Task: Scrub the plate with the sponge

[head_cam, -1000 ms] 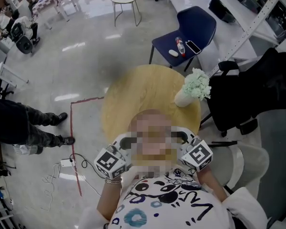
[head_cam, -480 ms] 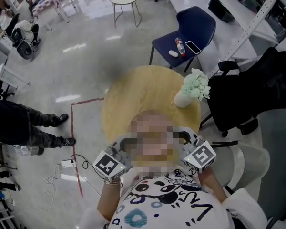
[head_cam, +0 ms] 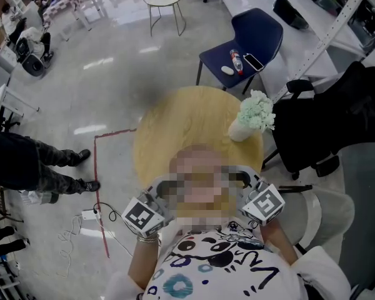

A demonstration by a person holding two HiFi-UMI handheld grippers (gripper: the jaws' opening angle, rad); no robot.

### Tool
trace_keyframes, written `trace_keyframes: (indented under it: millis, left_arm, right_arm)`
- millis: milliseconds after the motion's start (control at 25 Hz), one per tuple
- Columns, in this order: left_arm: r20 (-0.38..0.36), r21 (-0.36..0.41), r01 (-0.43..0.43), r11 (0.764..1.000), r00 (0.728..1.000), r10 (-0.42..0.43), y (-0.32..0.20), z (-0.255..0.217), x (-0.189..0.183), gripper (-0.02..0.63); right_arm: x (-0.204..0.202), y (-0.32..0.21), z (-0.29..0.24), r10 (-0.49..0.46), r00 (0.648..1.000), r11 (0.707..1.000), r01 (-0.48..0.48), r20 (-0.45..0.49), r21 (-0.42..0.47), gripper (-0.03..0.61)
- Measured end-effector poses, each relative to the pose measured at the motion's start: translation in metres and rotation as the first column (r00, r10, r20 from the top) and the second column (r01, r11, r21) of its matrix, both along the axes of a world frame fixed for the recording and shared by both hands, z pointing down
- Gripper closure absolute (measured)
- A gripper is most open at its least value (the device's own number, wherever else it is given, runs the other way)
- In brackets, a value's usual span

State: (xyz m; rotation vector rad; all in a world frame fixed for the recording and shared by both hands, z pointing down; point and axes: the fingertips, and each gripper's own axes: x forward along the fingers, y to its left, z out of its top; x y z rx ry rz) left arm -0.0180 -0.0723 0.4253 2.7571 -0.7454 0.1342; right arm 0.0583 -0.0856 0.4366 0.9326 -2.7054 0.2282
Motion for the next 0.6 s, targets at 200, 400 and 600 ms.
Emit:
trace_keyframes:
  millis: [200,400,600]
  left_arm:
    - [-0.021,0.015,0.011,1.000,1.000,-0.011,-0.0026,-0.0071,0.0032,0.598]
    - [-0.023,0.010,0.013,1.000,1.000,-0.013,-0.0003,-0.0051,0.0013,0.598]
    - [-0.018,-0.005,0.012,1.000,1.000,-0.012,0.0036,-0.0001,0.0024,0.598]
  right_arm:
    - [0.0017,-0.0020,-0.0032,0.003,1.000,1.000,-0.003,0.010,0.005,0.552]
    - [-0.0011,0.0007,-0.0022,-0.011,1.000,1.000,0.011,0.016,0.008,0.552]
    - [-0.0004,0.0028,-0.0019,-0.020,1.000,1.000,0.020,0.014,0.014,0.552]
